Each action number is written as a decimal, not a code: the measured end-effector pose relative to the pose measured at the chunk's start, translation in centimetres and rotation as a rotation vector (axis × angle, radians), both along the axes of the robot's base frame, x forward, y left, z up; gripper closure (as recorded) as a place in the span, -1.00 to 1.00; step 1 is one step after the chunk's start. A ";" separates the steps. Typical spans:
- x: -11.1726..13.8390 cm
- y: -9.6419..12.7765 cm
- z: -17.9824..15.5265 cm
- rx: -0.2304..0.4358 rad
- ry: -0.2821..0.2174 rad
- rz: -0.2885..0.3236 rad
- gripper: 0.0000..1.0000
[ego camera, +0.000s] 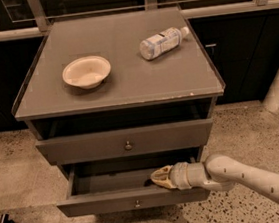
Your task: Open middle drawer
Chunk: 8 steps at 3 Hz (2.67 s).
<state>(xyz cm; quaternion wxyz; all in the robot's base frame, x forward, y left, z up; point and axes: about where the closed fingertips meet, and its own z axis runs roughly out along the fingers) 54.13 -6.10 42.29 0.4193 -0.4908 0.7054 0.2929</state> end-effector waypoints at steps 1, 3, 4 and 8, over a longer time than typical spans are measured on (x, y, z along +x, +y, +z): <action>-0.9 1.2 -0.9 -0.016 0.016 0.038 1.00; -6.2 1.6 -0.3 -0.046 0.056 0.096 1.00; -8.6 1.0 0.5 -0.041 0.065 0.121 1.00; -7.2 -3.6 6.0 0.190 -0.157 -0.143 0.18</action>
Offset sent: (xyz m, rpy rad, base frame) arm -0.0589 0.0206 -0.0077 -0.0813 0.0512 0.0986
